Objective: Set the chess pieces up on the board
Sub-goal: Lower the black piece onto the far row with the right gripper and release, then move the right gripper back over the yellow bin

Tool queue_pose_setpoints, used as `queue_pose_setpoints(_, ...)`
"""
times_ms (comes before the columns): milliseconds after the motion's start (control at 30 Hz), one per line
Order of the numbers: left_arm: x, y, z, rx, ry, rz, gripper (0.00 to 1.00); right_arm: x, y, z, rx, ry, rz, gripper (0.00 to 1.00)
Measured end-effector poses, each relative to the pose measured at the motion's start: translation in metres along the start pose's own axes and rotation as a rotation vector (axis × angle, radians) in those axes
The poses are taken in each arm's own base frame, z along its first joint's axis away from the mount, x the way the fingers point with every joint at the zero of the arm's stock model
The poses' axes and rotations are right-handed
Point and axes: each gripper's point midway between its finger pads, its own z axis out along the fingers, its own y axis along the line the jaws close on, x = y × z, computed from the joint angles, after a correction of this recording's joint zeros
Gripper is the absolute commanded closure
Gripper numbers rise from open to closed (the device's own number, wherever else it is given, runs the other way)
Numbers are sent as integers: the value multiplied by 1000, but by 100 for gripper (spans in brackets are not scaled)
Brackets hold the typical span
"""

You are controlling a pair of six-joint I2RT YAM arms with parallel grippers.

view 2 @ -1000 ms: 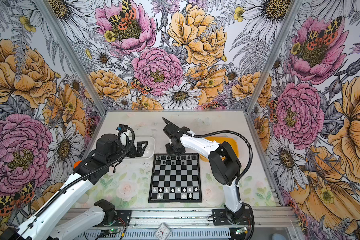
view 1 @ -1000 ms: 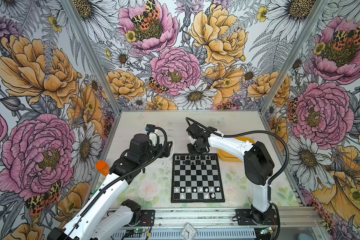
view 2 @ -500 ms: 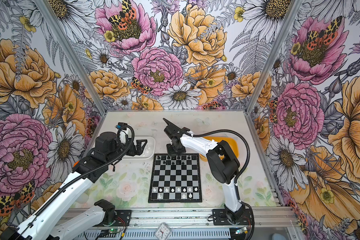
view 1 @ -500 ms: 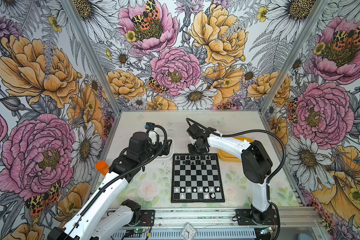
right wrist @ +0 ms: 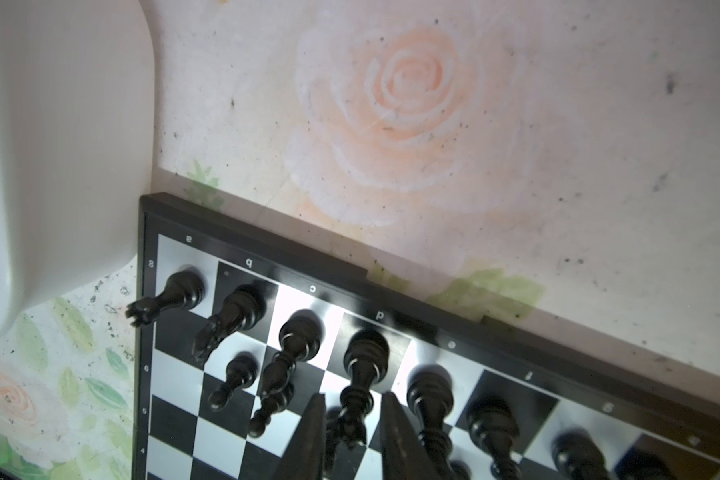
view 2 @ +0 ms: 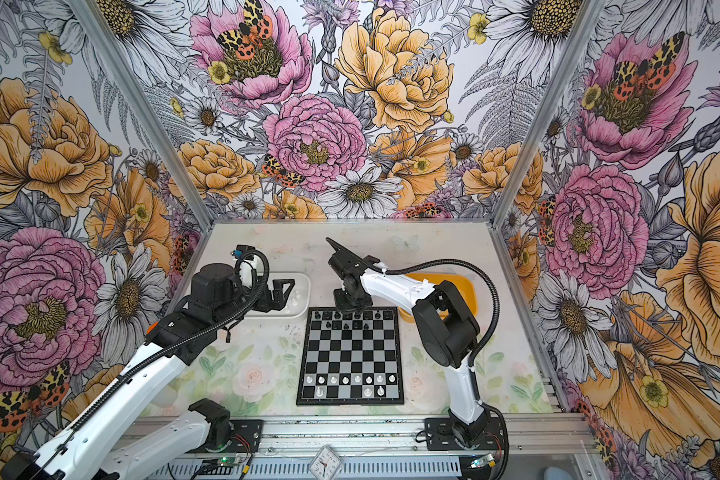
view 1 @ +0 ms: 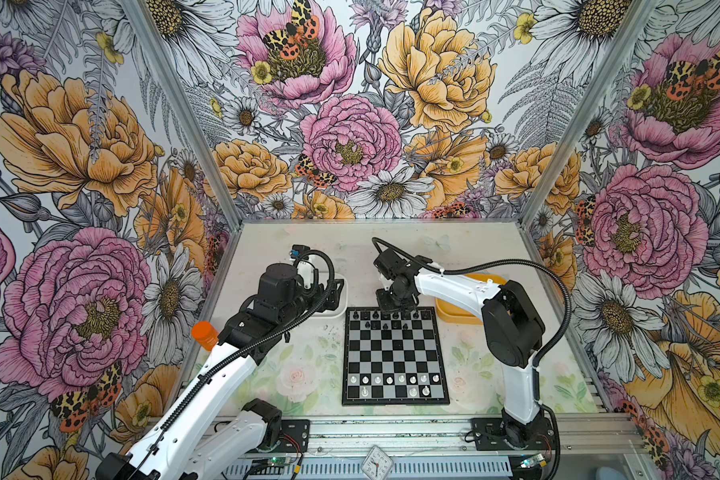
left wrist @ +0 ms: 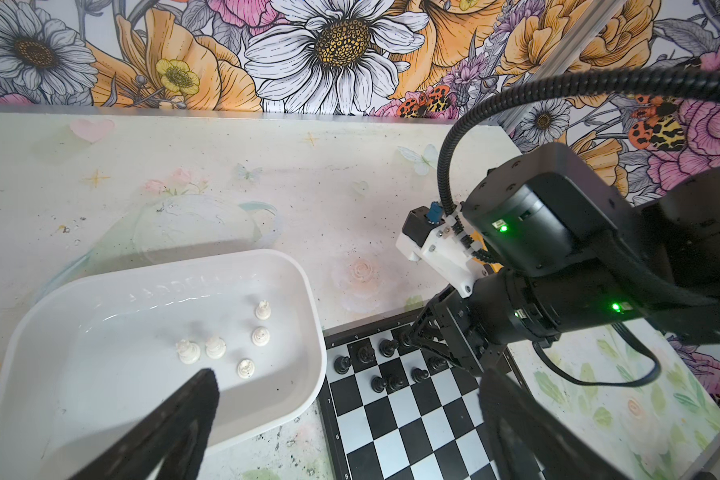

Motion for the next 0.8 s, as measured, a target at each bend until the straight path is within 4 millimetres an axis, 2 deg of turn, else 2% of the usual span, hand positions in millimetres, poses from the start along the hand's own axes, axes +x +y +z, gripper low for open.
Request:
queue_pose_setpoints(100, 0, 0, 0, 0, 0, 0, 1, -1, -2, 0, 1, -1, 2, 69)
queue_pose_setpoints(333, 0, 0, 0, 0, 0, 0, 1, -7, -8, -3, 1, -11, 17, 68)
queue_pose_setpoints(567, -1, 0, 0, 1, -3, 0, 1, -38, -6, -25, -25, -94, 12, 68)
queue_pose_setpoints(700, -9, -3, -1, 5, -20, 2, 1, -53, -6, -38, -44, -138, 14, 67)
queue_pose_setpoints(800, -17, -5, 0, 12, -40, 2, 1, -58, -13, -47, -40, -158, 16, 67)
